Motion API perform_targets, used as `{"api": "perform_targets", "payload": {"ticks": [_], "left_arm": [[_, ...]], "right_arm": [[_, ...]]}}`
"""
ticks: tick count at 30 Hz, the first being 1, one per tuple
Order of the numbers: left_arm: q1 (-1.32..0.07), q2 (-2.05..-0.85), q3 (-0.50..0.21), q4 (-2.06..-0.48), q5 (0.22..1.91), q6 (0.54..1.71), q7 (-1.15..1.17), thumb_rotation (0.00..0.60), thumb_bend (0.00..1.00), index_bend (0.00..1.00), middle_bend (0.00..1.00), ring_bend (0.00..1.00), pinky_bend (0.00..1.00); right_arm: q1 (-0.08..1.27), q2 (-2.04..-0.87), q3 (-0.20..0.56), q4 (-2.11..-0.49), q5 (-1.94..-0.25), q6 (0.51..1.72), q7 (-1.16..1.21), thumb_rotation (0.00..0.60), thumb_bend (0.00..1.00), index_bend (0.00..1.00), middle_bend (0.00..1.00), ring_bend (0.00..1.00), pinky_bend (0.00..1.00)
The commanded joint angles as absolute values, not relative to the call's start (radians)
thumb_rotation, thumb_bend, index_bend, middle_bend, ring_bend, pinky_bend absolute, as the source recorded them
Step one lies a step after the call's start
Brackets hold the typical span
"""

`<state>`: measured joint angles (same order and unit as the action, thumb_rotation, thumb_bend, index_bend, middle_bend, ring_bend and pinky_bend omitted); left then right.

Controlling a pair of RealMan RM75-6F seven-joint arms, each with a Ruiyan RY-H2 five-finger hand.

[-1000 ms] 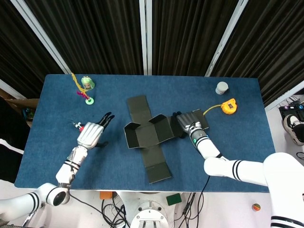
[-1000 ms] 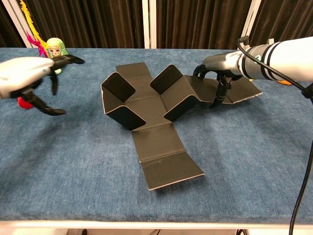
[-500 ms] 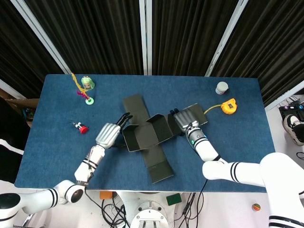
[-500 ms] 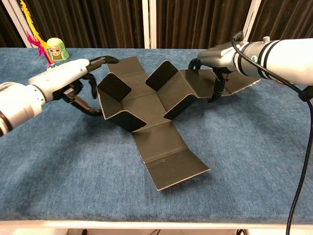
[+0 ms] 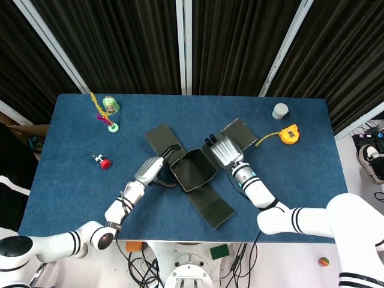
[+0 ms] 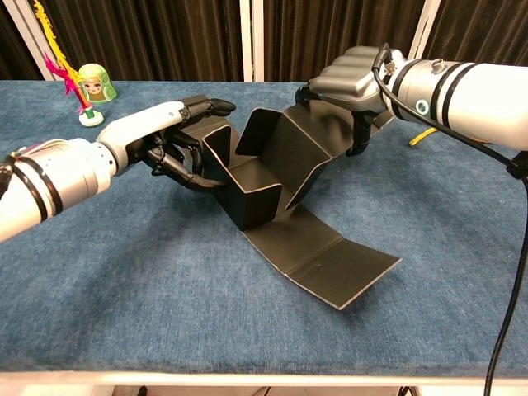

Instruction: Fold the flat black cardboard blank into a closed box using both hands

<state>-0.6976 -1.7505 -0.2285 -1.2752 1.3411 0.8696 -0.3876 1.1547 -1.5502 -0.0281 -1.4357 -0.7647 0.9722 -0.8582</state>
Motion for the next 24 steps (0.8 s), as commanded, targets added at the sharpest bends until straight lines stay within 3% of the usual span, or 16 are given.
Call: {"api": "perform_targets", "payload": {"ticks": [1,13,24], "left_arm": [[-0.712,-1.729,-0.237,-1.273,1.318,0.831,-0.432,0.600,0.14,0.00,0.00,0.49,0.90],[-0.744,-1.707,-0.222,-1.268,1.318,0.745,-0.560,0.600,0.14,0.00,0.00,0.49,0.90],[-0.767,-1.685,-0.199,-1.273,1.379,0.663,-0.830,0.600,0.14,0.00,0.00,0.49,0.90]], "right_arm": [[1.152,-1.543,-0.045,-1.432,-0.833,0.989,-0.893,0.600,0.33,0.44,0.31,0.73,1.00],[1.145,-1.535,-0.061,-1.405,-1.055,0.978,-0.911,0.600,0.33,0.44,0.31,0.73,1.00],[1.129,-1.557,-0.055,-1.322,-1.265,0.960,-0.793,0.600,0.33,0.44,0.30,0.73,1.00]]}}
